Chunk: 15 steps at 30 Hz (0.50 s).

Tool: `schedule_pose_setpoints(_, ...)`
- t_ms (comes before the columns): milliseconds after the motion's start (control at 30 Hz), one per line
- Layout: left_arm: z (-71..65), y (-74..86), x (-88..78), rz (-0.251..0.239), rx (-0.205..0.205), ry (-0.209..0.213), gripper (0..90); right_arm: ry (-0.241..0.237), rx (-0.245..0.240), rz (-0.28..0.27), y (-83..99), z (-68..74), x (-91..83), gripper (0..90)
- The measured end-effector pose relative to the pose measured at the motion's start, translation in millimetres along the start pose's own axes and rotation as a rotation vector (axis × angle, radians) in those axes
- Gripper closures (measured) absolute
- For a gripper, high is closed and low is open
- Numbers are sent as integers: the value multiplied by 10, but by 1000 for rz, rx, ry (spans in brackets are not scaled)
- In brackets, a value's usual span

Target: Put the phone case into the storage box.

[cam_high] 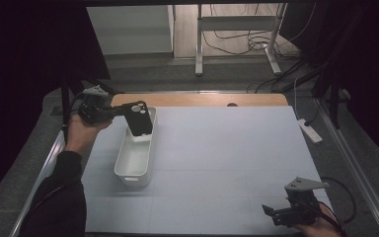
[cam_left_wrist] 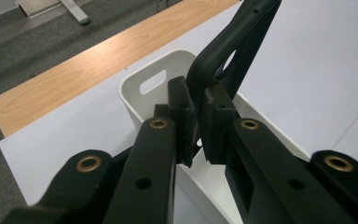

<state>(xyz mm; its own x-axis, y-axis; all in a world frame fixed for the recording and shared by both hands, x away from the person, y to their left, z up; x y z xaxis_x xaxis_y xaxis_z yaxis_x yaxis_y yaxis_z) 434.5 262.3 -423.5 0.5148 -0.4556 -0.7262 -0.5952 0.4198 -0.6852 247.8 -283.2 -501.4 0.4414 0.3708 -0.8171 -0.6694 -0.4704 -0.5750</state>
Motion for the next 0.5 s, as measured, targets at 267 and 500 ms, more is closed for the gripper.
schedule_pose_setpoints(267, 48, -58, 74, 2, -2, -10, 837, -1, -2, -2, 1, 0, -2, 0)
schedule_pose_setpoints(500, 89, -88, 153, 17, 3, -28, 837, -2, -4, -1, 1, 2, -2, 0)
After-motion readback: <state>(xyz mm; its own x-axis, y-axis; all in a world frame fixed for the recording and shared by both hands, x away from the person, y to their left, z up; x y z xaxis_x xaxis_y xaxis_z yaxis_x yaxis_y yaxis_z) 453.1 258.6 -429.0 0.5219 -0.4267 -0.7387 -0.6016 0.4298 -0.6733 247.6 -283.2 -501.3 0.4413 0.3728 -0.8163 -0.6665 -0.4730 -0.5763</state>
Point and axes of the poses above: each handheld gripper's, and its own axes: x roughly forward along the jaws, y roughly out of its underside, z roughly to its left, the point moved 5 cm from there along x, roughly forward along the jaws, and after that the axes turned 5 degrees about z, right-handed, at the moved point
